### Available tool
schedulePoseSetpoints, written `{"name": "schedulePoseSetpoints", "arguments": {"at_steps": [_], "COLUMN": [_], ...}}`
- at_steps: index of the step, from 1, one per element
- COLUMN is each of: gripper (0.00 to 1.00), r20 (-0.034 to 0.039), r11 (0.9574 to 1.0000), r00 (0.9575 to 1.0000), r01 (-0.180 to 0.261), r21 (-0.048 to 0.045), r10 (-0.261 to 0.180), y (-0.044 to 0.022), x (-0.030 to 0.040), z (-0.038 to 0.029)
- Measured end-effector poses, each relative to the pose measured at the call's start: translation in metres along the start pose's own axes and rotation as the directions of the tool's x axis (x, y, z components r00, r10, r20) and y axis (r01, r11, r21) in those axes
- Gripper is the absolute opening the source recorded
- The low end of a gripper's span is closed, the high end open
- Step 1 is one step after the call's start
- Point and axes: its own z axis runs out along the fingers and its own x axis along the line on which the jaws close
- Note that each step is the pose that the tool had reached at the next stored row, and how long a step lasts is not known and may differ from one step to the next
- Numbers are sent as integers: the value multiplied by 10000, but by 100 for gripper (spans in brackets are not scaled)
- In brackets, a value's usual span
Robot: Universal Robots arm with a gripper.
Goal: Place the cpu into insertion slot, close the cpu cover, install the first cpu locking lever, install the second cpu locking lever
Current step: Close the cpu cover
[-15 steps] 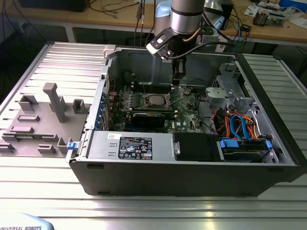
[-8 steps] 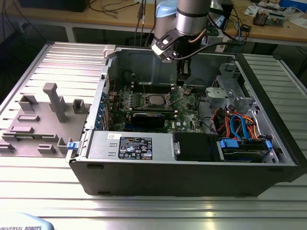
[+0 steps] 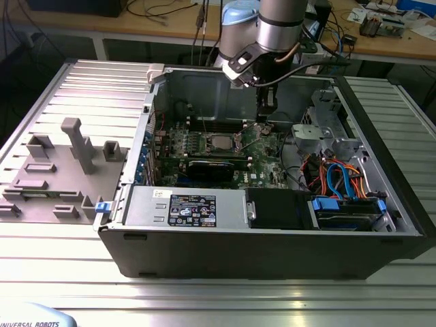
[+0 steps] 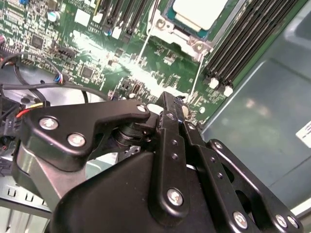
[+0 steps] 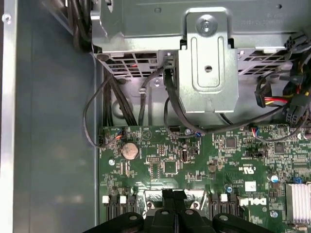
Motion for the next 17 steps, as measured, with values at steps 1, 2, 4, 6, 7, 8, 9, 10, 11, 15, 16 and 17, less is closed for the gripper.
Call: {"name": "schedulePoseSetpoints", "arguments": {"at_steps": [1,2,4,6,7,8,9,10,11,15,16,17], "gripper": [11,11,11,11,11,11,11,11,11,11,11,11], "r20": [0,0,0,0,-1,-1,-3,-5,-12,-55,-54,-53], "r11": [10000,10000,10000,10000,10000,10000,10000,10000,10000,9999,9999,9999], "r00": [10000,10000,10000,10000,10000,10000,10000,10000,10000,10000,10000,10000], "r01": [1,0,0,-1,-1,0,1,2,2,2,2,3], "r21": [0,0,0,2,6,15,35,51,87,117,118,118], "r10": [-1,0,0,1,1,0,-1,-2,-2,-2,-2,-2], "y": [21,58,100,163,183,203,221,230,240,247,247,248], "x": [1,1,2,3,4,3,-2,-8,-27,-71,-71,-71], "z": [7,20,35,69,84,100,120,130,146,174,174,174]}}
